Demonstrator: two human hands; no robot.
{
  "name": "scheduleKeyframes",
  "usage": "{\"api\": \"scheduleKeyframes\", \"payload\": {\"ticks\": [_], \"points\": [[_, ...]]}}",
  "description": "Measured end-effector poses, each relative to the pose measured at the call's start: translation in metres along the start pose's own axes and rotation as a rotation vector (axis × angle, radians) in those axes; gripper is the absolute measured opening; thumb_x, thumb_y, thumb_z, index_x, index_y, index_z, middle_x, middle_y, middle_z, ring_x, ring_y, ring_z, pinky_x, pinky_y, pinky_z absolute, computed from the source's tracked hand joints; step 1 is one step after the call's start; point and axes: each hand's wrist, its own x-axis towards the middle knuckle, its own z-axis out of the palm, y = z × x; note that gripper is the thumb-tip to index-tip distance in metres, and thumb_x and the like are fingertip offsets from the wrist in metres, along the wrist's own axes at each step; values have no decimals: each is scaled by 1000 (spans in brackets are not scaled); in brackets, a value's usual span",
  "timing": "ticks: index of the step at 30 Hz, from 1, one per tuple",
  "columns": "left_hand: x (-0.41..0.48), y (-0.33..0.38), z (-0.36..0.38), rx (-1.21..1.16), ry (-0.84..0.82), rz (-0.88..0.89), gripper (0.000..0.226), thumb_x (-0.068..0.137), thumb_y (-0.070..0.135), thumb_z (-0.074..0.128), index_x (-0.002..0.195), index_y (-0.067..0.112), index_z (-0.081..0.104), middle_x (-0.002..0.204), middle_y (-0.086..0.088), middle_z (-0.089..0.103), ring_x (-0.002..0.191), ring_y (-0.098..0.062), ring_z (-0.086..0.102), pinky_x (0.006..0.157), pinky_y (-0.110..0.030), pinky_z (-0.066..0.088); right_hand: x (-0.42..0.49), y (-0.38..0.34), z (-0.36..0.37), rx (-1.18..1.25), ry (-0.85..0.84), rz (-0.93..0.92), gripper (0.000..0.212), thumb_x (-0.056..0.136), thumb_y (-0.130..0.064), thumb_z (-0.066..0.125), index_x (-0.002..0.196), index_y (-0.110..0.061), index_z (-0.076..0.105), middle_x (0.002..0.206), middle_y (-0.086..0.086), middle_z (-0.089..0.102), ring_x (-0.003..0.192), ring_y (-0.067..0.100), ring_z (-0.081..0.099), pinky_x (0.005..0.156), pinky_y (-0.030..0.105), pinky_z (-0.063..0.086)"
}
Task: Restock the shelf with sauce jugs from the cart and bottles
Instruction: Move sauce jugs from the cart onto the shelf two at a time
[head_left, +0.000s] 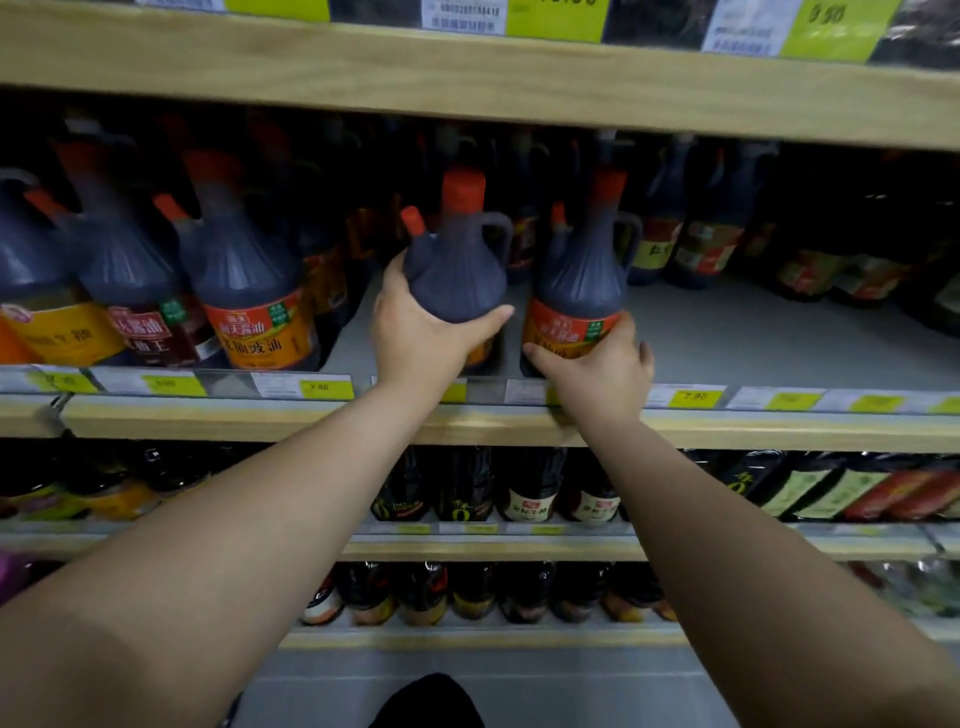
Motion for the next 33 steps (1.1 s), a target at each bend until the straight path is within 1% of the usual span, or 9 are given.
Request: {"api": "scheduleKeyframes", "payload": {"ticks": [3, 7, 11, 16, 20, 23, 26, 30, 33], "points": [[2, 0, 7, 21, 12, -48, 102, 43, 60, 84, 130, 19, 48, 122, 2, 62, 116, -19, 56, 96, -39, 48, -2, 0, -3, -45, 2, -43, 89, 67, -52, 79, 133, -8, 40, 129, 9, 58, 127, 30, 45, 117, 42, 21], [7, -2, 11, 42, 6, -75, 107, 41, 69, 79, 130, 18, 47, 124, 2, 60, 118, -21, 54, 97, -39, 47, -5, 7, 4, -15, 90, -134, 98, 66, -48, 80, 141, -5, 35, 135, 12, 52, 127, 30, 45, 112, 46, 31], [4, -9, 0, 33, -97, -51, 95, 58, 56, 83, 136, 22, 42, 128, 6, 56, 118, -11, 52, 98, -28, 43, -21, 11, 10, 62, 147, -221, 92, 74, -22, 78, 146, 0, 26, 142, 18, 37, 134, 31, 34, 113, 38, 29], [-13, -24, -30, 207, -263, 34, 81, 78, 48, 72, 145, 26, 32, 132, 10, 54, 121, -10, 51, 92, -22, 40, -45, 11, 18, -39, 271, -419, 58, 77, -16, 68, 130, -1, 49, 118, 20, 54, 111, 32, 46, 97, 40, 34], [-21, -24, -42, 400, -192, 131, 65, 83, 47, 64, 140, 24, 43, 123, 3, 65, 114, -16, 60, 88, -27, 47, -56, -6, 31, -190, 91, -640, 41, 82, -18, 54, 119, -7, 65, 85, 5, 69, 84, 26, 63, 96, 39, 38], [-19, -21, -42, 432, -190, 116, 59, 86, 44, 61, 139, 23, 45, 122, 1, 66, 113, -18, 60, 86, -26, 45, -61, -19, 39, -151, 21, -586, 51, 85, -23, 42, 127, 0, 59, 80, 8, 69, 79, 25, 65, 102, 45, 43], [-15, -26, -43, 432, -223, 125, 59, 87, 39, 61, 141, 25, 42, 124, 0, 64, 114, -18, 59, 86, -24, 42, -61, -27, 41, -151, -54, -597, 50, 84, -14, 47, 129, 7, 55, 78, 16, 67, 75, 32, 63, 87, 43, 50], [-4, -41, -51, 465, -248, 162, 64, 88, 37, 58, 146, 21, 35, 122, -8, 63, 117, -23, 56, 95, -36, 48, -51, -49, 45, -251, -284, -584, 57, 95, -14, 48, 147, 0, 31, 108, 20, 64, 103, 34, 57, 90, 38, 42], [7, -44, -57, 483, -237, 133, 60, 90, 30, 57, 145, 15, 37, 126, -12, 61, 123, -25, 51, 96, -33, 42, -40, -67, 54, -273, -417, -547, 62, 97, -17, 46, 152, -5, 19, 123, 19, 57, 117, 31, 49, 95, 34, 39]]}}
